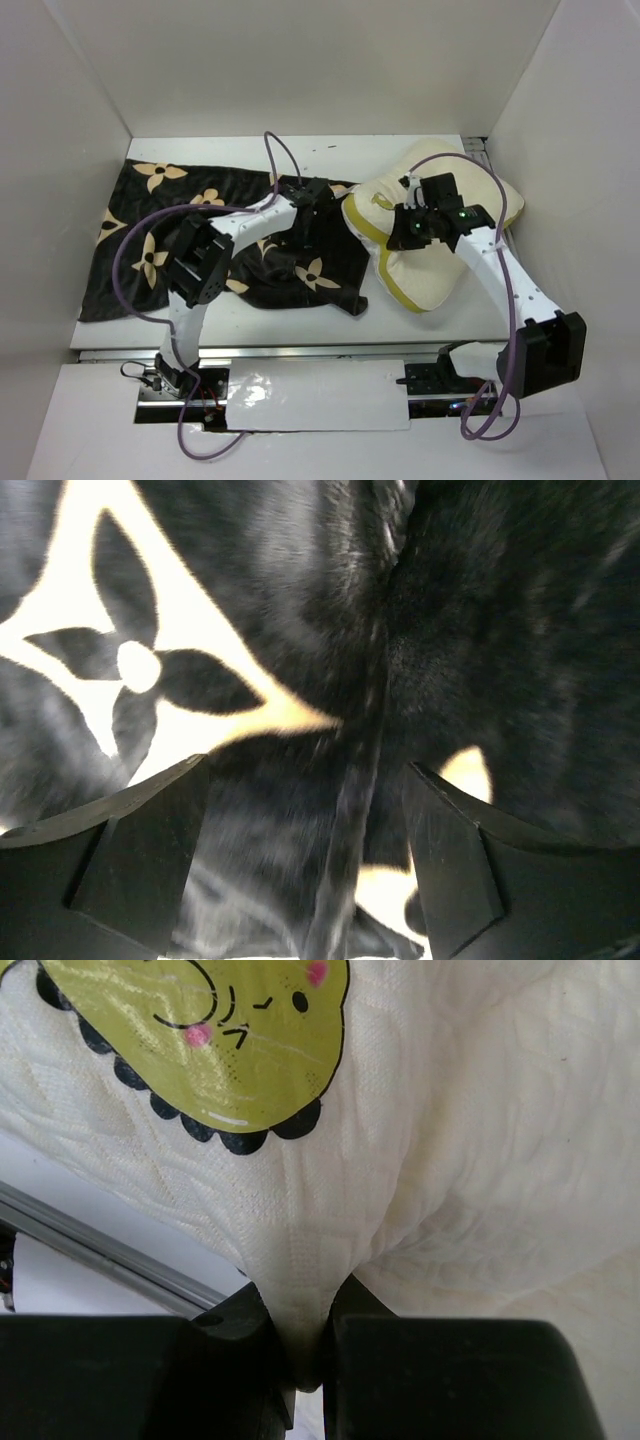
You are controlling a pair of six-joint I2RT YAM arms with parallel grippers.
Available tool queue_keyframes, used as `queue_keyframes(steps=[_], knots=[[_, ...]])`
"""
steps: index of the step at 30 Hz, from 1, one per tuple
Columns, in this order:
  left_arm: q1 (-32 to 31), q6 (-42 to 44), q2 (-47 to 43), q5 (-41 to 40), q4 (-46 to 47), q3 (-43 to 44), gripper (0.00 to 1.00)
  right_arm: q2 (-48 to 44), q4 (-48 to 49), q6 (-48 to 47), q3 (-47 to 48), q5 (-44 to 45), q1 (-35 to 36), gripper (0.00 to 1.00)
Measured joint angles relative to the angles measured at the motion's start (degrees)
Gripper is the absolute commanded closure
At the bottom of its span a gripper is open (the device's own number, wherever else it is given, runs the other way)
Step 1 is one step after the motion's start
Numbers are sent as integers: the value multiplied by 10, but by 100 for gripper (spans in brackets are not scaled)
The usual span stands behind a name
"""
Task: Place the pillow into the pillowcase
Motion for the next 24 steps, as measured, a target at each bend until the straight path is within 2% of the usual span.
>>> queue_keyframes(steps=[4,5,8,9,14,19,22,24], knots=[[4,18,36,6,4,2,18,-12,3,0,-7,-12,-23,100],[5,21,42,6,3,5,27,-14,5,0,-8,-15,-26,100],[9,27,56,11,5,14,37,-20,6,0,-11,-25,-33,100],[10,28,56,11,5,16,45,-20,7,0,-11,-27,-34,100],[18,29,52,1,2,16,64,-21,13,0,-17,-41,-33,100],[35,28,26,4,1,16,63,-21,23,-2,-27,-28,3,100],[45,31,7,8,1,16,47,-18,23,-2,-27,-18,28,100],[51,31,1,10,2,16,45,-16,23,-2,-27,-12,36,100]])
